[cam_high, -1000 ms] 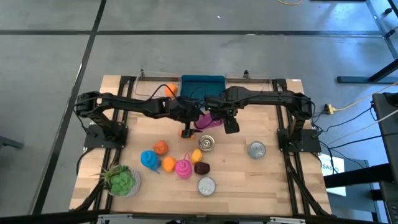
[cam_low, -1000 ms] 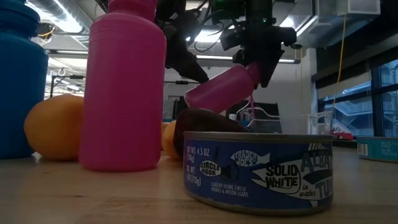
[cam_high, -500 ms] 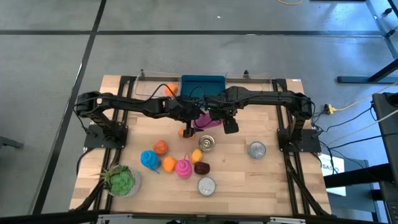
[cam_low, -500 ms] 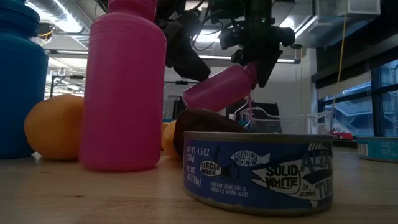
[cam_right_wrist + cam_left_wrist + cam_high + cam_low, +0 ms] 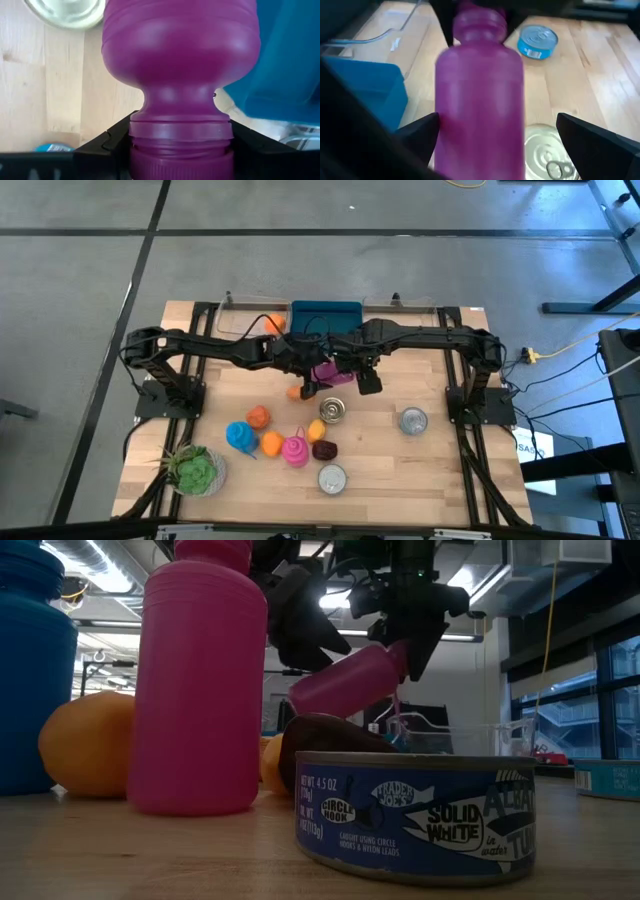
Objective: Pick & Place Food Item
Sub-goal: Put the violet water bottle into the blue bin
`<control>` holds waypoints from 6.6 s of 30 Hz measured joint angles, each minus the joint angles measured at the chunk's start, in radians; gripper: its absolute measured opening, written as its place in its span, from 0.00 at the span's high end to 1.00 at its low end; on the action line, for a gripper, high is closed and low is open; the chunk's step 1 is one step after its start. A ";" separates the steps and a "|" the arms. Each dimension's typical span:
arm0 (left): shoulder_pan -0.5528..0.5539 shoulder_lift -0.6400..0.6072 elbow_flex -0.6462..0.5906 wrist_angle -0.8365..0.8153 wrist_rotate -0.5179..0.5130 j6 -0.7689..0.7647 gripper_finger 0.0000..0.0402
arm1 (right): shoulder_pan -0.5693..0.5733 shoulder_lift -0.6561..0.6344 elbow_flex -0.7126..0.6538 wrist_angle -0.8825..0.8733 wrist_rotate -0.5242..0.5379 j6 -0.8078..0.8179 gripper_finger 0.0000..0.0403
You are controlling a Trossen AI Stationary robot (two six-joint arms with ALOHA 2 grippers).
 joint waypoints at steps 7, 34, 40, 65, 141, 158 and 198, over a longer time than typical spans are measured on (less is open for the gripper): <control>0.021 0.000 0.052 -0.085 0.028 -0.035 0.01 | 0.001 -0.001 0.001 0.019 0.032 -0.012 0.48; 0.056 0.101 0.053 -0.049 0.070 -0.097 0.02 | 0.044 -0.002 0.002 0.092 0.106 -0.079 0.48; 0.054 0.101 0.053 -0.046 0.010 -0.096 0.08 | 0.043 -0.002 0.002 0.093 0.114 -0.078 0.48; 0.056 0.099 0.053 -0.020 -0.009 -0.065 0.38 | 0.045 -0.001 0.002 0.119 0.165 0.000 0.40; 0.149 -0.564 -0.562 0.562 -0.050 -0.009 0.38 | -0.122 -0.432 -0.583 1.350 -0.303 0.218 0.14; 0.137 -0.431 -0.650 0.959 0.134 -0.124 0.38 | -0.142 -0.343 -0.743 1.939 -0.490 0.317 0.14; 0.136 0.010 -0.378 1.200 0.395 -0.277 0.38 | -0.139 -0.307 -0.742 2.144 -0.632 0.449 0.14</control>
